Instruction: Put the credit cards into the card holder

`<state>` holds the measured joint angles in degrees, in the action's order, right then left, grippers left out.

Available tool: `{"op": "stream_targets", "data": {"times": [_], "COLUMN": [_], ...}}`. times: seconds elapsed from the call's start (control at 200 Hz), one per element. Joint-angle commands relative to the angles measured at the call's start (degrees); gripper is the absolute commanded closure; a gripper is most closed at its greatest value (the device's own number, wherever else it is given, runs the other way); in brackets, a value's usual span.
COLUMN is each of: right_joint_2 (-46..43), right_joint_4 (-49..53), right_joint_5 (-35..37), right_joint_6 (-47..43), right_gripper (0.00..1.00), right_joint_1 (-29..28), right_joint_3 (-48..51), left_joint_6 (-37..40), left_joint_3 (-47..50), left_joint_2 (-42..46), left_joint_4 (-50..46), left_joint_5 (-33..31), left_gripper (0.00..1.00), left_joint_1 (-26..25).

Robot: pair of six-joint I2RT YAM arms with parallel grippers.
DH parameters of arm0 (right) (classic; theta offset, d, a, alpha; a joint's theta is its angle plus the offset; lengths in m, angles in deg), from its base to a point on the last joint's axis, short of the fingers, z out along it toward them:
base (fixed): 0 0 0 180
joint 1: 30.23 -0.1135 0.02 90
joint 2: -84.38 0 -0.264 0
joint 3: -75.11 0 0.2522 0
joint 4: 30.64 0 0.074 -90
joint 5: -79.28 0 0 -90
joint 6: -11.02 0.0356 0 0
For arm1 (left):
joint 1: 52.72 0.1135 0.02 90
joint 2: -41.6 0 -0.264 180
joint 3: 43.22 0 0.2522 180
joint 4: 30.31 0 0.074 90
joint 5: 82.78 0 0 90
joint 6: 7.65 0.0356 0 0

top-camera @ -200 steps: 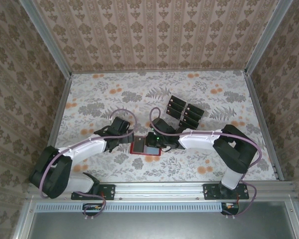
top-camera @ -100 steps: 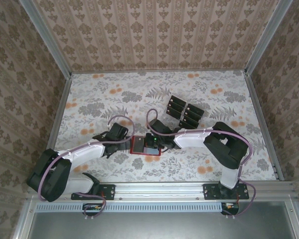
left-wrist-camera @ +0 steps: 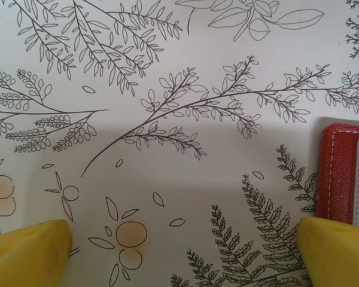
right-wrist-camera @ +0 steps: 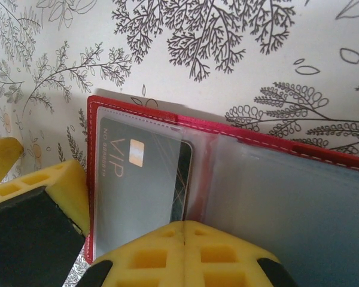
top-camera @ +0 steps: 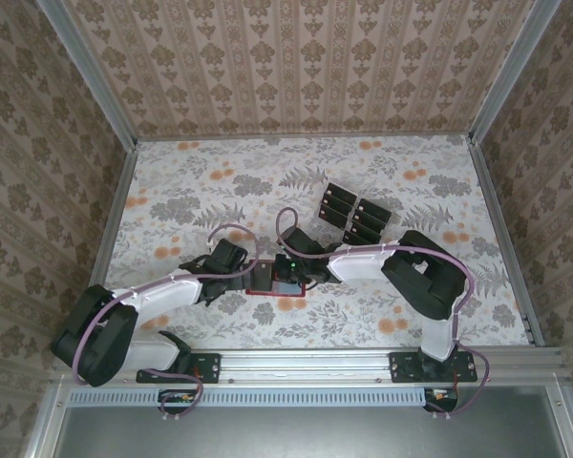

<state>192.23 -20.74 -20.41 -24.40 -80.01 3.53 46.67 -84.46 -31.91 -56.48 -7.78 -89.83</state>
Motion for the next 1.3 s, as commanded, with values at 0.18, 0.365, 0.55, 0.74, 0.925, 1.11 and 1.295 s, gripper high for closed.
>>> {"op": "stream_targets", "data": {"times": [0.18,0.365,0.55,0.74,0.925,1.11,1.295], "right_joint_2": [-7.2,-14.5,-14.4,-10.3,-7.7,-5.6,-3.2], "right_joint_4": [2.5,12.2,16.8,18.2,18.8,19.0,19.2], "right_joint_5": [0.0,6.1,7.8,7.1,6.9,6.6,6.1], "right_joint_6": [-2.1,-5.8,-9.3,-11.4,-12.0,-12.4,-12.2], "right_gripper": [0.91,0.58,0.52,0.52,0.52,0.52,0.52], "right_joint_1": [0.5,1.3,2.3,2.4,2.3,2.4,2.4], "right_joint_3": [0.5,1.9,1.2,-1.6,-3.6,-4.7,-5.5], "left_joint_6": [-1.5,-1.6,-2.0,-2.4,-2.6,-2.9,-3.1], "left_joint_3": [0.6,0.0,-0.6,-0.7,-0.8,-0.7,-0.6], "left_joint_2": [2.3,4.7,5.2,5.1,5.1,4.9,4.9], "left_joint_4": [-1.1,-2.1,-2.4,-2.4,-2.2,-1.9,-1.9], "left_joint_5": [0.2,0.5,0.6,0.5,0.6,0.6,0.5], "left_gripper": [0.00,0.00,0.00,0.00,0.00,0.00,0.00], "left_joint_1": [-0.9,-1.3,-2.6,-3.5,-4.1,-4.6,-5.3]}}
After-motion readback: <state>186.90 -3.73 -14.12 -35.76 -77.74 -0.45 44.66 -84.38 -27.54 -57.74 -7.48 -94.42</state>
